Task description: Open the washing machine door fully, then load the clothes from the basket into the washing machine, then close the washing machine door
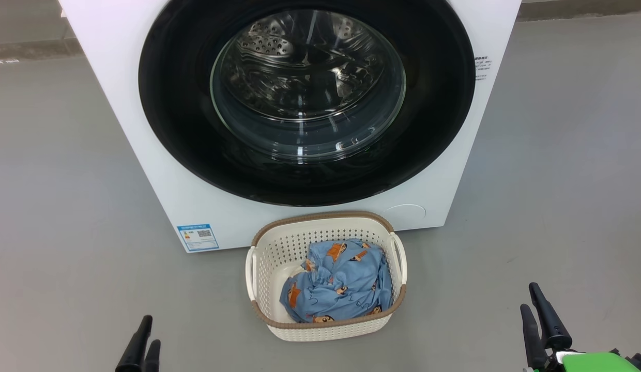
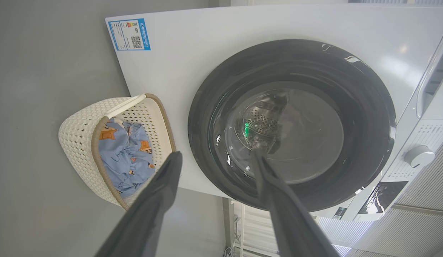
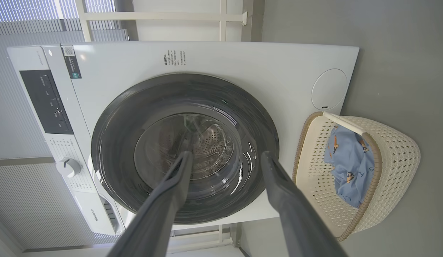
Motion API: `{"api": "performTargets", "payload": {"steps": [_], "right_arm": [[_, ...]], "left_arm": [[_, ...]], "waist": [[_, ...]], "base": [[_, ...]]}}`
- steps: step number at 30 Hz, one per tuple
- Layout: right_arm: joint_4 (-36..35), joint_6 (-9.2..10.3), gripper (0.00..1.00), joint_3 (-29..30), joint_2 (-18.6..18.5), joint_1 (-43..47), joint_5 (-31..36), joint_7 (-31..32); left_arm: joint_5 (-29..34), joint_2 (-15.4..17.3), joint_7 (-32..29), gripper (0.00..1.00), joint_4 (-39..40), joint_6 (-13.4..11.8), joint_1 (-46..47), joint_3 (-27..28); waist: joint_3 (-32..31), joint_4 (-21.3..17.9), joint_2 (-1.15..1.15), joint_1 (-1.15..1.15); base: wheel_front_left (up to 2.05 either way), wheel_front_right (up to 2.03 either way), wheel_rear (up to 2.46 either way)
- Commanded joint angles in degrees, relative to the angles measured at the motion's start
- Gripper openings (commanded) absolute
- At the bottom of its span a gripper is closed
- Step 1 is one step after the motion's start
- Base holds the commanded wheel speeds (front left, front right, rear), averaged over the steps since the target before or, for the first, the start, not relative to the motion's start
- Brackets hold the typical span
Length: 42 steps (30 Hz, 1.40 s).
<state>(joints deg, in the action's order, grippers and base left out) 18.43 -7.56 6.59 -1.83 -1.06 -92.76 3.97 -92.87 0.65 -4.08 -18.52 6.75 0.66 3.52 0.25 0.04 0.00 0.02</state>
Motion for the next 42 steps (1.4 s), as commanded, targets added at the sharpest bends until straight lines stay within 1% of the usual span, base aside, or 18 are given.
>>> {"api": "performTargets", "payload": {"steps": [1, 9, 17, 22, 23, 29, 35, 40, 42], "right_arm": [[-1.74, 0.02, 1.00, -0.39, -0.52, -1.36, 0.97, -0.50], [-2.38, 0.02, 1.00, -1.15, -0.90, -1.58, 4.39, -1.93], [-3.66, 0.03, 1.00, -1.39, -0.85, -1.75, 11.21, -3.26], [-4.55, 0.03, 1.00, -1.88, -0.81, -1.79, 15.65, -4.11], [-4.55, 0.03, 1.00, -1.88, -0.81, -1.79, 15.65, -4.11], [-5.27, 0.03, 1.00, -3.04, -1.21, -1.92, 21.39, -5.11], [-5.71, 0.04, 1.00, -4.41, -1.94, -2.10, 27.94, -6.11], [-6.05, 0.04, 1.00, -5.43, -2.41, -2.21, 33.05, -6.95], [-6.12, 0.04, 1.00, -5.99, -2.69, -2.24, 35.90, -7.46]], "left_arm": [[1.18, 0.85, 0.57, 1.00, 1.75, 0.14, 1.50, 0.21], [3.51, 0.95, 1.92, 1.00, 2.06, 0.18, 1.50, 0.27], [8.07, 1.05, 3.27, 1.00, 2.50, 0.23, 1.49, 0.50], [12.07, 1.11, 4.12, 1.00, 2.89, 0.25, 1.42, 0.68], [12.07, 1.11, 4.12, 1.00, 2.89, 0.25, 1.42, 0.68], [17.21, 1.19, 5.12, 1.00, 3.55, -0.09, 1.28, 0.63], [24.59, 1.26, 6.14, 1.00, 4.64, -0.91, 1.04, 0.35], [29.58, 1.33, 6.98, 1.00, 5.47, -1.65, 0.74, -0.31], [32.76, 1.36, 7.49, 1.00, 5.89, -1.96, 0.59, -0.70]], "waist": [[0.02, 0.01, 0.00, -0.01], [0.05, 0.01, 0.00, -0.01], [0.09, 0.06, 0.00, -0.01], [0.11, 0.13, 0.00, -0.01], [0.11, 0.13, 0.00, -0.01], [0.23, 0.21, 0.00, -0.01], [0.39, 0.22, 0.00, -0.01], [0.48, 0.19, 0.00, -0.02], [0.60, 0.16, 0.00, -0.02]], "base": [[0.00, 0.00, 0.00], [0.00, 0.00, 0.00], [0.00, 0.00, 0.00], [0.00, 0.00, 0.00], [0.00, 0.00, 0.00], [0.00, 0.00, 0.00], [0.00, 0.00, 0.00], [0.00, 0.00, 0.00], [0.00, 0.00, 0.00]]}}
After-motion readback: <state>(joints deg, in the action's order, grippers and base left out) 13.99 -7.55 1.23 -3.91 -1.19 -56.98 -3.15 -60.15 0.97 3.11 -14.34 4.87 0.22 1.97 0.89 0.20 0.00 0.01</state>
